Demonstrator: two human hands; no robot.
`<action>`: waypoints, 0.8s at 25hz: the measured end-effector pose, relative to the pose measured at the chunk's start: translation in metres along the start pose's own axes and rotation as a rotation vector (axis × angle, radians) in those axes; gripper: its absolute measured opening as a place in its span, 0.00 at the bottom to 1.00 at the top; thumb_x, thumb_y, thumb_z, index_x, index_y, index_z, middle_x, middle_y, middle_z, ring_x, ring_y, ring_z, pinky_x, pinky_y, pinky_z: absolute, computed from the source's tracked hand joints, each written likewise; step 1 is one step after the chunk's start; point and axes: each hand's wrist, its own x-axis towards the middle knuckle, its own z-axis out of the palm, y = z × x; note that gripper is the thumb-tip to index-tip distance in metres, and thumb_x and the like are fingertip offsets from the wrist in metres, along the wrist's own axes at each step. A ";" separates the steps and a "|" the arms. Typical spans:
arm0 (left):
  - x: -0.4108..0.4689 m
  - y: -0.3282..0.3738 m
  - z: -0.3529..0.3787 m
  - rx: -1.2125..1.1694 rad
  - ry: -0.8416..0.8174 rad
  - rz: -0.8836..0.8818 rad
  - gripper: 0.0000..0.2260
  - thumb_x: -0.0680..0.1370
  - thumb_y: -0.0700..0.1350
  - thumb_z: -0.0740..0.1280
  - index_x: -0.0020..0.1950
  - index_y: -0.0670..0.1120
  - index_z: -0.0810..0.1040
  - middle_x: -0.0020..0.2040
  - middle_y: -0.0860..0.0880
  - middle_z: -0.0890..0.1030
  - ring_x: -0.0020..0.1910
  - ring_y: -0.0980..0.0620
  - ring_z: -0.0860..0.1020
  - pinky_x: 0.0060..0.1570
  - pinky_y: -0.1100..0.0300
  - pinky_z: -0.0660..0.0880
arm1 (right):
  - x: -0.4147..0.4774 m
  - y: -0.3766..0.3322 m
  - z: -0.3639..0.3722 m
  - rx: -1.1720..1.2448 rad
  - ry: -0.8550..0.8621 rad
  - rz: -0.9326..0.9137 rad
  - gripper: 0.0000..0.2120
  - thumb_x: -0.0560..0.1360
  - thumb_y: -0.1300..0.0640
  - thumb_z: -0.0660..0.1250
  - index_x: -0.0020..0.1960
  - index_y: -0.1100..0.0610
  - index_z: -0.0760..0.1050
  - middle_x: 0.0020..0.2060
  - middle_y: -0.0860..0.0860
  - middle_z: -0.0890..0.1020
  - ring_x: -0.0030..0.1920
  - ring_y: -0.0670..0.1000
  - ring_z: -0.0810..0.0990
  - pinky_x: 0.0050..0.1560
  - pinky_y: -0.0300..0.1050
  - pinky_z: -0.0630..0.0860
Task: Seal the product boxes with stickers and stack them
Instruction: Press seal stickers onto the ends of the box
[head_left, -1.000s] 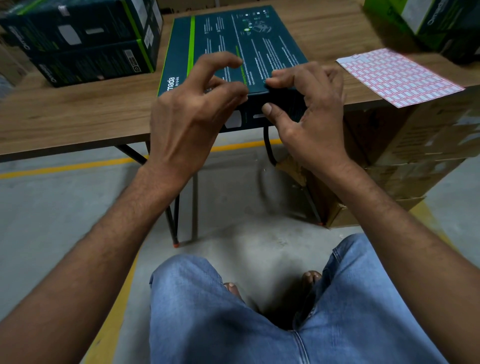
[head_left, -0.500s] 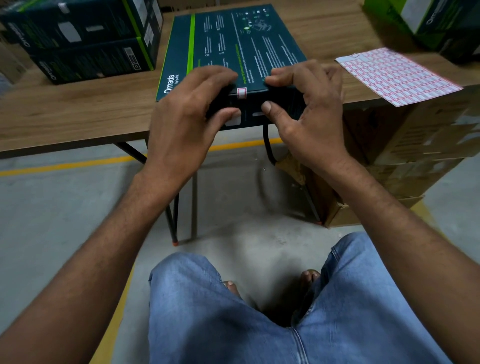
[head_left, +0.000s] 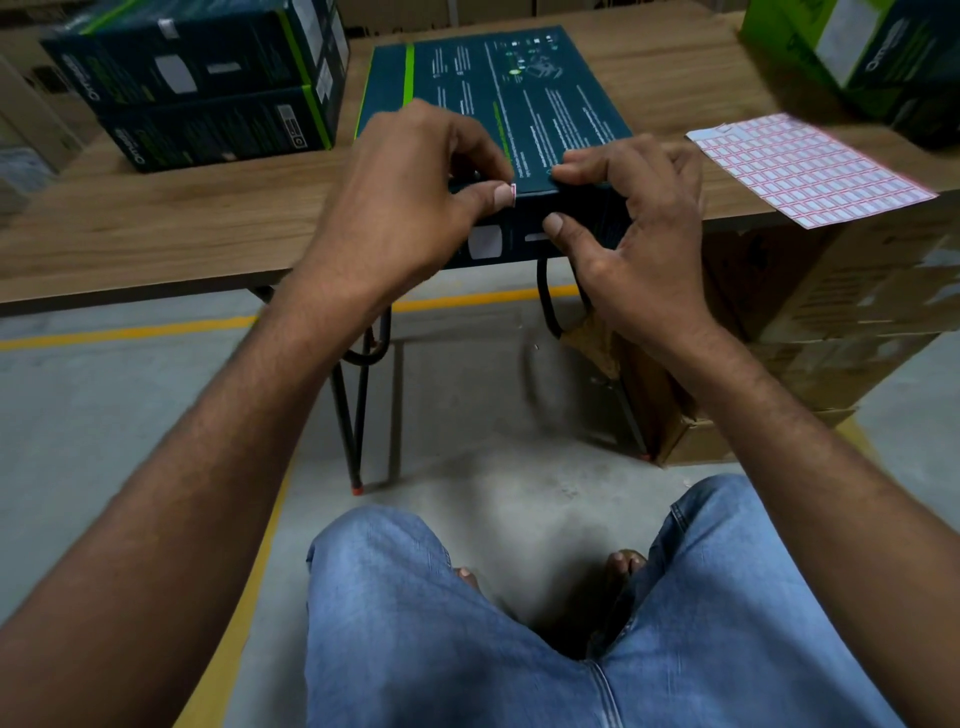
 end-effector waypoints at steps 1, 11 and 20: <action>0.003 0.001 -0.002 -0.009 -0.035 -0.041 0.01 0.80 0.51 0.74 0.51 0.57 0.84 0.46 0.61 0.81 0.49 0.64 0.80 0.46 0.77 0.70 | 0.000 0.000 0.000 0.001 -0.002 0.000 0.15 0.73 0.49 0.74 0.58 0.51 0.81 0.58 0.42 0.81 0.63 0.52 0.73 0.60 0.57 0.70; -0.010 -0.005 0.009 0.180 -0.022 0.069 0.06 0.85 0.52 0.64 0.59 0.52 0.78 0.59 0.54 0.75 0.59 0.54 0.69 0.50 0.56 0.65 | -0.001 0.000 0.003 -0.007 0.018 -0.005 0.15 0.73 0.49 0.74 0.58 0.50 0.81 0.58 0.42 0.81 0.62 0.53 0.73 0.60 0.56 0.70; -0.019 -0.004 0.013 0.024 0.041 0.000 0.03 0.84 0.50 0.67 0.53 0.54 0.79 0.55 0.57 0.73 0.59 0.55 0.72 0.54 0.53 0.73 | -0.001 0.000 0.004 -0.012 0.017 -0.002 0.15 0.73 0.49 0.74 0.58 0.50 0.81 0.58 0.42 0.81 0.63 0.52 0.73 0.59 0.56 0.70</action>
